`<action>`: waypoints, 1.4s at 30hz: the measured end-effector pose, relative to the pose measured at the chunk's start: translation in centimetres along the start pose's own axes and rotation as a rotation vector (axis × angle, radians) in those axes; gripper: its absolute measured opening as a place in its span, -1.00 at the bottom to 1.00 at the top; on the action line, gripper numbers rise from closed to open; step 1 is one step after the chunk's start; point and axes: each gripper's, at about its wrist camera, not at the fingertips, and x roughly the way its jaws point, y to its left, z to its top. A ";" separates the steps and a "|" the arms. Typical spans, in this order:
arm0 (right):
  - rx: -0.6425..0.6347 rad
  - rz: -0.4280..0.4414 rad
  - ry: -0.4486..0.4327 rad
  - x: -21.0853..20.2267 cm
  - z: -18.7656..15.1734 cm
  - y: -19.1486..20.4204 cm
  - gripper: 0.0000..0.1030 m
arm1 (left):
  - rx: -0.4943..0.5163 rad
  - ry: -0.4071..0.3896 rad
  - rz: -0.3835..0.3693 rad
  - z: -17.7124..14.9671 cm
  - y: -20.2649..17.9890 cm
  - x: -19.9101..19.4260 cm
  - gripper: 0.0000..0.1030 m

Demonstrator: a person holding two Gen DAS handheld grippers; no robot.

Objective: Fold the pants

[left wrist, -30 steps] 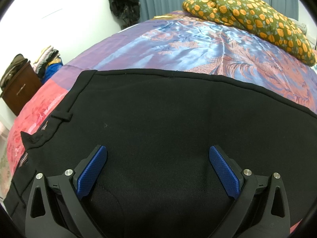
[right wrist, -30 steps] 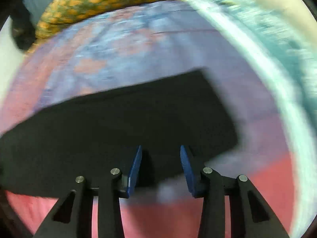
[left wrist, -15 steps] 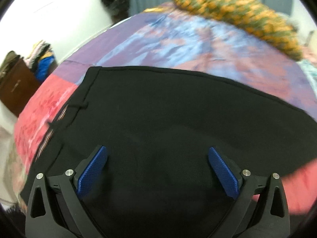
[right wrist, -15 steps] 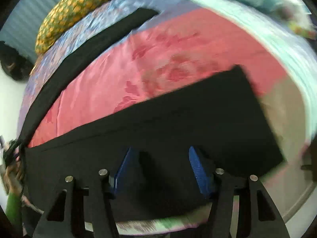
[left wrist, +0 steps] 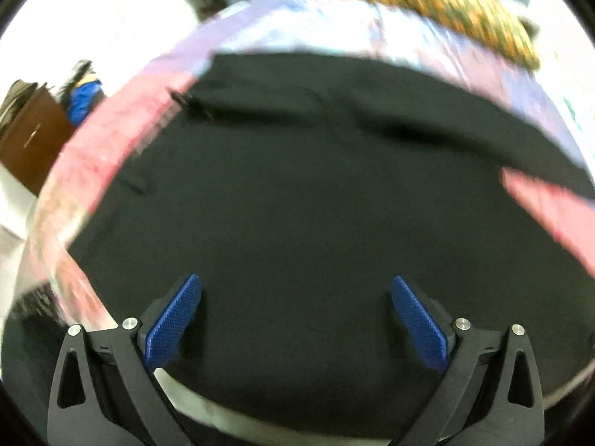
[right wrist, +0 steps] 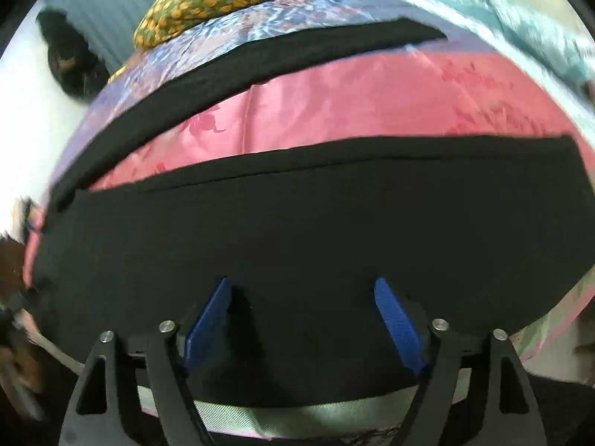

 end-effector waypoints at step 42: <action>0.069 -0.206 -0.014 16.1 40.1 -20.1 -0.68 | -0.075 -0.194 0.306 11.4 2.1 14.2 0.99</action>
